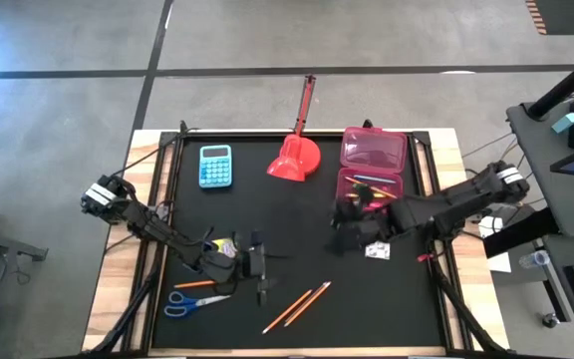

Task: Pack school essentials
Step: Put the green pen into the pink supply box, then put the orange pencil into the pink pencil supply box

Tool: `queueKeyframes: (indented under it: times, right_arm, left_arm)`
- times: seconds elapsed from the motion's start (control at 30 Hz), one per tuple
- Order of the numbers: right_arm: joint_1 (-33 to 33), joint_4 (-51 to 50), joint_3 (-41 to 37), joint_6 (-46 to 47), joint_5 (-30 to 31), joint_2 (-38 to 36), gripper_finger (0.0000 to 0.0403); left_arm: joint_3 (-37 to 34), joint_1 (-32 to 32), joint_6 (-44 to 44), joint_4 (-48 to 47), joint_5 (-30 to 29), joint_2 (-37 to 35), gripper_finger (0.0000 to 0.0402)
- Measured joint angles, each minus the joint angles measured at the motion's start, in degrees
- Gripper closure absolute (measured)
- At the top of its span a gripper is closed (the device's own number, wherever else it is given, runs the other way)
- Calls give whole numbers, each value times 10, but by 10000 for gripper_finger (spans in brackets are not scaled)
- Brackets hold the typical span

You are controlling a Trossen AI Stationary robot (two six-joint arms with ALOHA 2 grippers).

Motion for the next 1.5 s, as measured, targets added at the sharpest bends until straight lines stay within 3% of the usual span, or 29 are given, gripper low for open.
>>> queueKeyframes:
  times: [0.2, 0.6, 0.83, 1.13, 1.5]
  right_arm:
    - [-88, -201, -22, 92, 2, -1, 384]
    - [-254, -198, -140, -16, -43, 28, 384]
    - [-285, -110, -206, -102, -84, 30, 372]
    - [-289, -23, -240, -137, -85, 30, 366]
    - [-289, -18, -222, -136, -84, 30, 286]
  left_arm:
    - [-2, 3, -15, -31, -1, 0, 219]
    - [-3, 5, -14, -29, -1, 0, 219]
    - [-3, 18, -14, -29, -2, 0, 219]
    - [-6, 34, -14, -30, -2, 0, 219]
    - [-7, 39, -15, -30, -2, 0, 219]
